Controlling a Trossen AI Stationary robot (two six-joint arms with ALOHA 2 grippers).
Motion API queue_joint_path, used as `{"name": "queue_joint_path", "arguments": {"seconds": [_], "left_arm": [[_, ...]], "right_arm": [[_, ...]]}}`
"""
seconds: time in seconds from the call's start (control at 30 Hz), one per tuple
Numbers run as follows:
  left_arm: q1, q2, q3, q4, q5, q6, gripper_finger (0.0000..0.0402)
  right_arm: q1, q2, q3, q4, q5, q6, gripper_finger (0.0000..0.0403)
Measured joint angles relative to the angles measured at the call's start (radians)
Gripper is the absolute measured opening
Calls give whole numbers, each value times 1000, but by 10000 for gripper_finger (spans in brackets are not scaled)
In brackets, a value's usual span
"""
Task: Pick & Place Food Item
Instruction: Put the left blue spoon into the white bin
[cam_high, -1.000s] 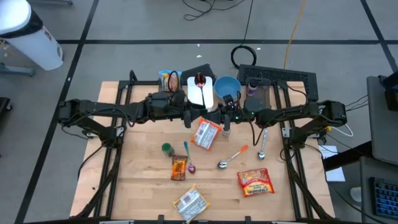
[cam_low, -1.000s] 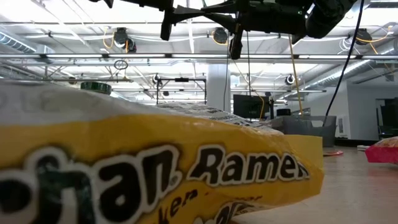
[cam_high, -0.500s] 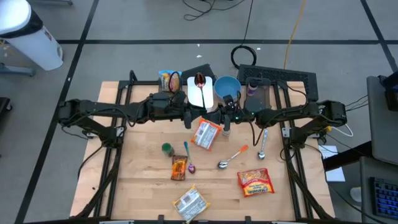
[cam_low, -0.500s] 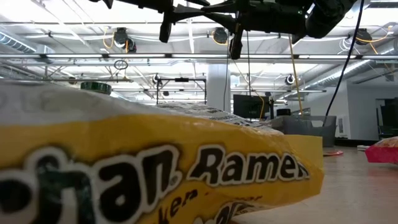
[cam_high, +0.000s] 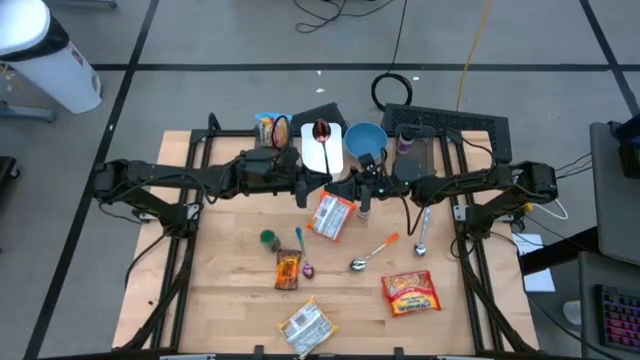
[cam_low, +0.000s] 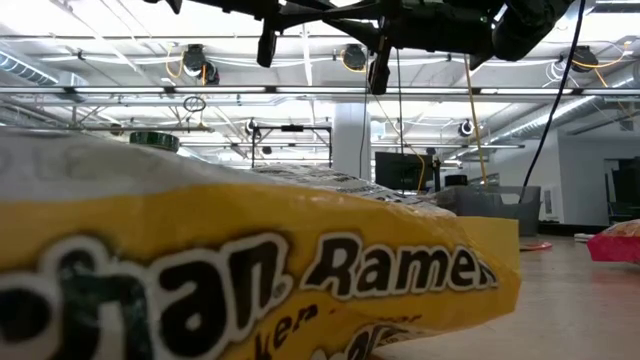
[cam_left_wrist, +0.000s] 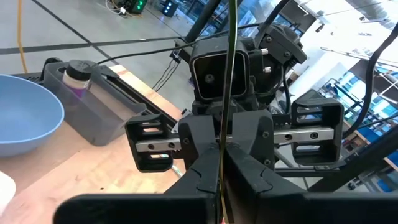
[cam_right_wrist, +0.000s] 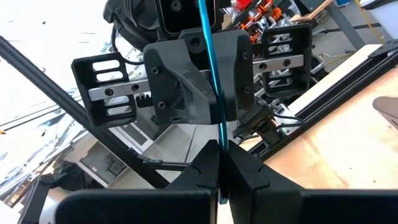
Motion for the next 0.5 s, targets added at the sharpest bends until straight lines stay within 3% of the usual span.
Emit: {"name": "queue_joint_path", "arguments": {"seconds": [0.23,0.5], "left_arm": [[3,0,0,-1,25,4,7],[3,0,0,-5,43,7,6]], "right_arm": [[0,0,0,-1,-1,-4,12],[0,0,0,-2,0,-5,62]]}}
